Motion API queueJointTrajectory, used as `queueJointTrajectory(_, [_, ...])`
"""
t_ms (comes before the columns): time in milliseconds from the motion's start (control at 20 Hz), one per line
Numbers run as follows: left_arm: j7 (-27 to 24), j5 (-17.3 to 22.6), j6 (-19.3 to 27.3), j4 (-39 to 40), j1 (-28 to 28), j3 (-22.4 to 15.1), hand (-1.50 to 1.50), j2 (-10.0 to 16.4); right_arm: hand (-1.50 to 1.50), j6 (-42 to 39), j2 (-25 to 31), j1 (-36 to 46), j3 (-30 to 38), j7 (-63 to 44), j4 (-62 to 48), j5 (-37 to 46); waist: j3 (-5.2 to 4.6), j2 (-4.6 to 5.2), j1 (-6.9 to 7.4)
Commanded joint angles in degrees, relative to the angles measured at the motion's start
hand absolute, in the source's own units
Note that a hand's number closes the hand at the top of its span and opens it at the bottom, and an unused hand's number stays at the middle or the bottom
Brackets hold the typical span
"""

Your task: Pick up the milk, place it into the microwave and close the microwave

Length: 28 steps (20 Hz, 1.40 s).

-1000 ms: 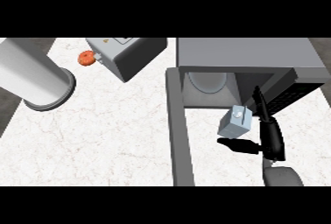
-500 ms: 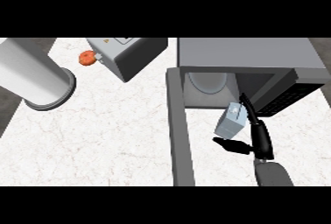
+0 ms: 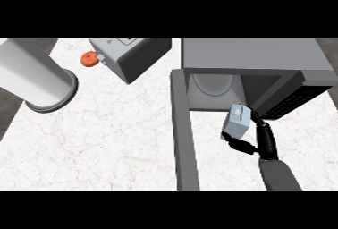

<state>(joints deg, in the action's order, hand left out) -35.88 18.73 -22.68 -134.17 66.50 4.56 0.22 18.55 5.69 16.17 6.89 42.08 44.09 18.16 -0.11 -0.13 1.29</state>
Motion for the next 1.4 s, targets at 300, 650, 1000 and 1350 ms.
queueJointTrajectory(300, [0.69, 0.87, -0.67, -1.6, 0.95, 0.11, -1.5, -0.21, 1.5, 6.01, 2.63, 7.92, 2.29, 7.32, -18.52, 3.52, 0.23, 0.4, 0.34])
queueJointTrajectory(650, [-1.69, 1.95, -4.82, 0.81, 1.96, 2.67, -1.5, 0.64, 1.5, -1.78, 6.85, 12.92, 2.93, 18.11, -25.47, 3.22, 0.35, 0.74, 1.4])
queueJointTrajectory(1000, [1.56, 3.27, -2.33, 2.93, -2.98, 3.7, -1.5, 0.26, 1.5, -6.63, 4.47, 13.53, 2.68, 26.05, -26.62, 2.35, 0.27, 0.68, 0.16])
queueJointTrajectory(1350, [-0.27, 4.66, -4.71, 2.79, 0.42, 5.57, -1.5, 0.07, 1.5, -15.85, 2.09, 15.45, -1.22, 20.0, -18.93, 2.12, 0.08, -0.23, -0.95])
